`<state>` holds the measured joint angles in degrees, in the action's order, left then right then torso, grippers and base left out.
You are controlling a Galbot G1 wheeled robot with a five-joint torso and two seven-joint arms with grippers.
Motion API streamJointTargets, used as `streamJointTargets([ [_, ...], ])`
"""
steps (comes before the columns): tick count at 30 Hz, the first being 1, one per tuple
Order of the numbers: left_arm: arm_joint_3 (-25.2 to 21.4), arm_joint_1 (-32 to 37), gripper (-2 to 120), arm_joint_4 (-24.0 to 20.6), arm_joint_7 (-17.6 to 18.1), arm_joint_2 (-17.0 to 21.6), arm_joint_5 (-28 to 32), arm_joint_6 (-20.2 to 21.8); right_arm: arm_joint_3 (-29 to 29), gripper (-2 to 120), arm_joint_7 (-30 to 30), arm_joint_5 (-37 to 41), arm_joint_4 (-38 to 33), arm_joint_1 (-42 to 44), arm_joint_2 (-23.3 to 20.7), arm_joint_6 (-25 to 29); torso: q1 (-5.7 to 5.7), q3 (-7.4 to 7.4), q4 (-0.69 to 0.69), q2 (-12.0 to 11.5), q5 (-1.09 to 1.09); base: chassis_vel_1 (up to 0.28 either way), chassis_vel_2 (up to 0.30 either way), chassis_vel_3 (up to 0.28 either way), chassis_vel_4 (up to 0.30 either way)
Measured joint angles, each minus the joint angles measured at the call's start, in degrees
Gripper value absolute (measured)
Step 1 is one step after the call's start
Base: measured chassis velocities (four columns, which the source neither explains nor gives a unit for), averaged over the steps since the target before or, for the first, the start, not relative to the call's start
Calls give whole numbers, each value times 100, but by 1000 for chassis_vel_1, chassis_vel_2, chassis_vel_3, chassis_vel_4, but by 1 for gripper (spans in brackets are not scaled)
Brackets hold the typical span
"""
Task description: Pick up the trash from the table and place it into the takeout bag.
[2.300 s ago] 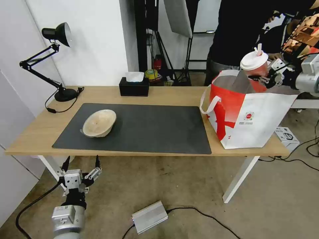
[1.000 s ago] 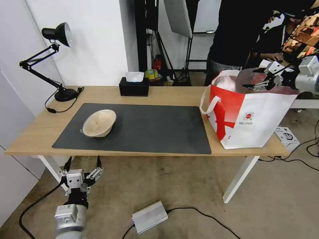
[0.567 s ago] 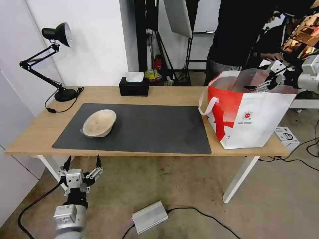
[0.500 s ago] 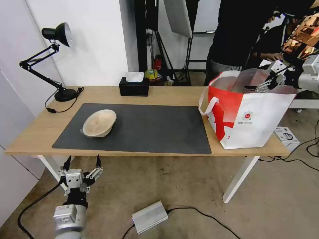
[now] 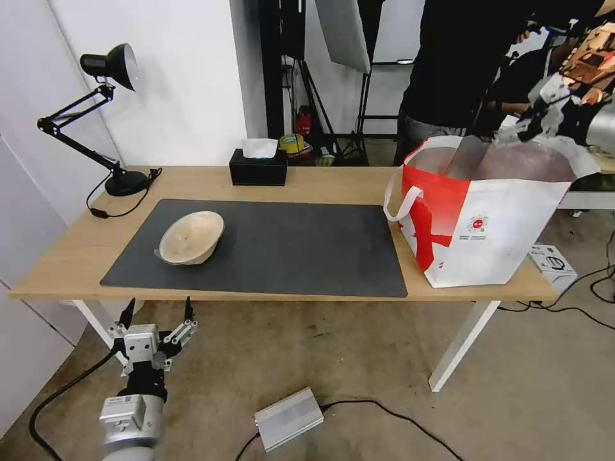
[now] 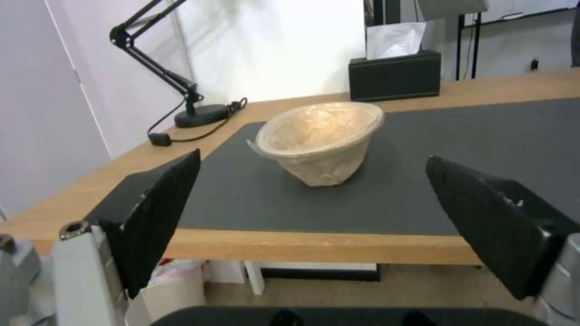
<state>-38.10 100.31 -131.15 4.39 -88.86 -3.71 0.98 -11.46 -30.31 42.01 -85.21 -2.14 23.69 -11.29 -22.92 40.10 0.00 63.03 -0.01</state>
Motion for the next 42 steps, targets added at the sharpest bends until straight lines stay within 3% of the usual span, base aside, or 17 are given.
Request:
streamJointTargets([
  [6, -5, 21, 100, -11, 0, -13, 2, 0, 19, 100, 848, 374, -422, -59, 98, -15, 0, 0, 1, 0, 0, 0, 0, 0, 0],
  [11, -15, 33, 100, -15, 2, -30, 3, -2, 316, 100, 1707, 1054, -1173, 157, 104, -218, 0, 0, 0, 0, -1, 0, 0, 0, 0],
  [15, -26, 33, 100, -22, 3, -41, 3, -3, 784, 100, 2789, 1475, -1914, 670, 55, -471, 0, 0, 1, 0, 0, 0, 0, 0, 0],
  [21, -45, 37, 100, 0, 4, -64, 3, -19, 1331, 100, 3765, 1666, -2489, 1392, -152, -513, 0, 0, 0, 0, -1, 0, 0, 0, 0],
  [25, -59, 41, 100, 61, 4, -91, -4, -92, 1978, 100, 4478, 1593, -2849, 2434, -259, -394, 0, 0, 0, 0, 1, 0, 0, 0, 0],
  [32, -163, 155, 100, 73, 10, -170, -37, -206, 3131, 100, 4760, 1029, -3247, 3999, 15, -88, 0, 0, 0, 0, 2, 0, 0, 0, 0],
  [34, -194, 190, 100, 70, 24, -219, -81, -244, 3826, 100, 4842, 759, -3609, 4837, 255, -42, -1, 1, 5, 0, 1, 0, 0, 0, 0],
  [36, -179, 192, 100, 69, 27, -234, -115, -253, 4416, 100, 4965, 439, -4024, 5774, 550, -14, 0, 0, -1, 0, 0, 0, 0, 0, 0],
  [42, -160, 185, 100, 69, 27, -238, -136, -254, 4763, 100, 5150, -227, -4476, 7103, 1279, 141, 0, 0, 0, 0, 1, 0, 0, 0, 0],
])
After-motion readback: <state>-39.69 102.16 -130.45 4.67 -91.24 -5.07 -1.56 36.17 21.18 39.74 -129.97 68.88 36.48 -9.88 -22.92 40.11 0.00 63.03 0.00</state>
